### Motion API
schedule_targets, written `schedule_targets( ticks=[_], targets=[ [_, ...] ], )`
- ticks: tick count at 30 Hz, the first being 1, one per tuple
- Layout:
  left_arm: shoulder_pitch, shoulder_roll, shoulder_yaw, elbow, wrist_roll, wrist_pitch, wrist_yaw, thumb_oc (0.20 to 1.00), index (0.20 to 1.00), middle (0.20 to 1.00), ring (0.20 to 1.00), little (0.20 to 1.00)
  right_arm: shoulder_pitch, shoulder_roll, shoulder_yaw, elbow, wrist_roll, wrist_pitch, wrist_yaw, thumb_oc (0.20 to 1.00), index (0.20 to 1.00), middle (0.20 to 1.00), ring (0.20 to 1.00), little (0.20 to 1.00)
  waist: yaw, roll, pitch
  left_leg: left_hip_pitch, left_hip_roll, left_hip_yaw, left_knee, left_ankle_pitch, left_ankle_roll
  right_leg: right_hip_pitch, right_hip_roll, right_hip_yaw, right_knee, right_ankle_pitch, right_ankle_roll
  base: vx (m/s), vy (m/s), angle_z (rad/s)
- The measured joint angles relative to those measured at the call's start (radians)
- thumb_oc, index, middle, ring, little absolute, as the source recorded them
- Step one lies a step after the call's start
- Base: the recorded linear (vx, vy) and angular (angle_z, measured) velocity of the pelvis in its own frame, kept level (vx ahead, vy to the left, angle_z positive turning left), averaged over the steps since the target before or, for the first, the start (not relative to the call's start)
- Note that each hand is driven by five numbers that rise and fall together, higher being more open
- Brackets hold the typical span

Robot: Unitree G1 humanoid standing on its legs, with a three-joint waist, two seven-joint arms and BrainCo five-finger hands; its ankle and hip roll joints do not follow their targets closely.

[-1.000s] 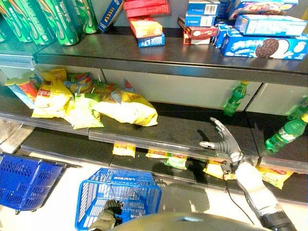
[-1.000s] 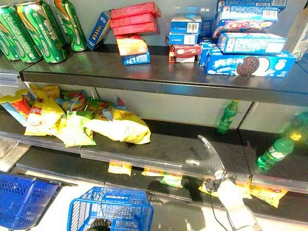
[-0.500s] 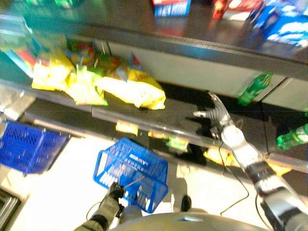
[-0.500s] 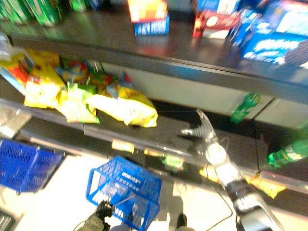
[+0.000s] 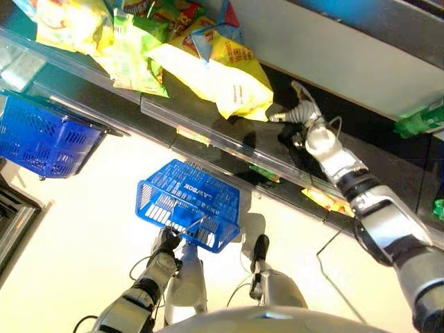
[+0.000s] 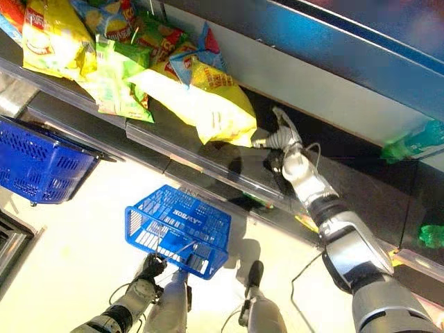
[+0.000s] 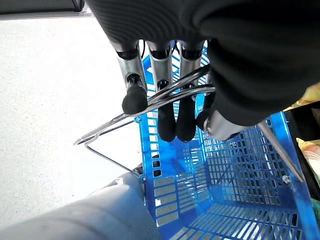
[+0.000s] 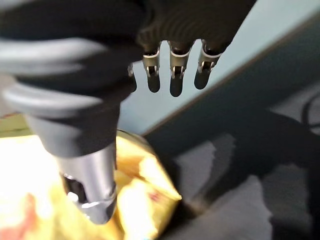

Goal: Pick up the snacks into the basket

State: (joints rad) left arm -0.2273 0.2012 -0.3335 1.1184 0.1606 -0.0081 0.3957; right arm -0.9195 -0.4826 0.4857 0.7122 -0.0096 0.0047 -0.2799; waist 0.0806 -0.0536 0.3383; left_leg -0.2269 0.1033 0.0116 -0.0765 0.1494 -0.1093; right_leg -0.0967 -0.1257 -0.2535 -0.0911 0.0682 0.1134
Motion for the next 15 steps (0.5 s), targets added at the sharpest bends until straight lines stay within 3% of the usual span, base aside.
schedule_targets(
  ticks=[7, 15],
  targets=[
    [-0.019, 0.019, -0.001, -0.019, -0.002, -0.002, 0.019, 0.2, 0.2, 0.2, 0.2, 0.2, -0.064, 0.024, 0.04, -0.008, -0.001, 0.002, -0.003, 1.0, 1.0, 1.0, 1.0, 1.0, 0.028, -0.028, 0.029, -0.016, 0.0, -0.005, 0.0, 0.0, 0.0, -0.013, 0.0, -0.003, 0.0, 0.0, 0.0, 0.01, 0.005, 0.02],
    [-0.026, 0.031, 0.01, -0.049, -0.054, -0.008, 0.035, 0.2, 0.2, 0.2, 0.2, 0.2, -0.069, 0.05, 0.026, -0.186, -0.002, 0.03, -0.061, 1.0, 1.0, 1.0, 1.0, 1.0, 0.055, -0.038, 0.05, -0.055, -0.007, -0.046, 0.017, 0.002, 0.0, -0.018, 0.001, -0.04, 0.0, -0.004, 0.003, 0.03, 0.017, 0.13]
  ],
)
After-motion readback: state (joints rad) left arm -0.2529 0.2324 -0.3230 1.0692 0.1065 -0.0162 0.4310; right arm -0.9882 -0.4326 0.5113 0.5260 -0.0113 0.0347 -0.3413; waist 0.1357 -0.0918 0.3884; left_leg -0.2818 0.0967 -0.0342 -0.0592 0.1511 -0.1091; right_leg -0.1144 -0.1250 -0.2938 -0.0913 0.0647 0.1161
